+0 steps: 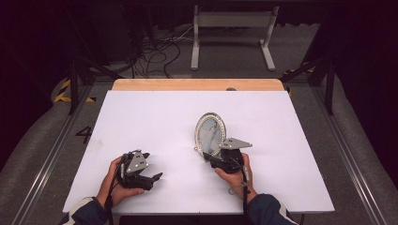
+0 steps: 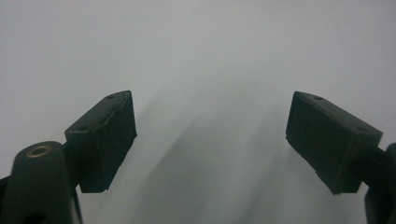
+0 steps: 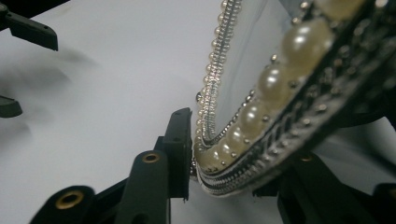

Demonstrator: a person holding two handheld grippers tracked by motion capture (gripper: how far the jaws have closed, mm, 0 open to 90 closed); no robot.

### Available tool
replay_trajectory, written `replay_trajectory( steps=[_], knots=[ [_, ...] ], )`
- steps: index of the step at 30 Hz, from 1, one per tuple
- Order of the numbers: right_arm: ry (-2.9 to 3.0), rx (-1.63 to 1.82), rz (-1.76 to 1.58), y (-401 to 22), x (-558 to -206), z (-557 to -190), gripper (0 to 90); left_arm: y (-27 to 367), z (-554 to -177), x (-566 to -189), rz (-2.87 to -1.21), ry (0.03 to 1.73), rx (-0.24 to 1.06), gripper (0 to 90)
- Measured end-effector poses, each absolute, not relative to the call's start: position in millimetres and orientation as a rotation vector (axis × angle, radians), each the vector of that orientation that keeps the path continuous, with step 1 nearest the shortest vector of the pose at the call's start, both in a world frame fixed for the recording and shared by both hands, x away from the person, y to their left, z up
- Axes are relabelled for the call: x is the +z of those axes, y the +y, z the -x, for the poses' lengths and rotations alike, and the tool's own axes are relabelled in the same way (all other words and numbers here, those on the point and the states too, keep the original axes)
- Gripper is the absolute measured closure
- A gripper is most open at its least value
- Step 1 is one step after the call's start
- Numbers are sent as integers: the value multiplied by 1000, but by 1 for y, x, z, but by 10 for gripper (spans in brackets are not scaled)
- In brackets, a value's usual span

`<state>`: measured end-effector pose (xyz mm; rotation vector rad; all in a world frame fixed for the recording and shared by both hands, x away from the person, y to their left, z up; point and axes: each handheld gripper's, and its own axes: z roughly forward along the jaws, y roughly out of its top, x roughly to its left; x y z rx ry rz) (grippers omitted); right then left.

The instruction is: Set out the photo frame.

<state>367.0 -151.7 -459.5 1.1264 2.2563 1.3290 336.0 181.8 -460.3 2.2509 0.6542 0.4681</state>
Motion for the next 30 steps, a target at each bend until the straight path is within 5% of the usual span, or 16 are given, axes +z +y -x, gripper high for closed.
replay_trajectory(
  steps=[2,20,30],
  knots=[
    [2257,1355,-1109,-153,-458,-366,753,181,-336,-460,-2253,644,466,167],
    [2406,1363,-1087,-168,-452,-367,780,173,-344,-459,-2242,662,465,144],
    [2404,1286,-1038,-168,-452,-357,716,162,-350,-458,-2252,615,471,155]
  ],
)
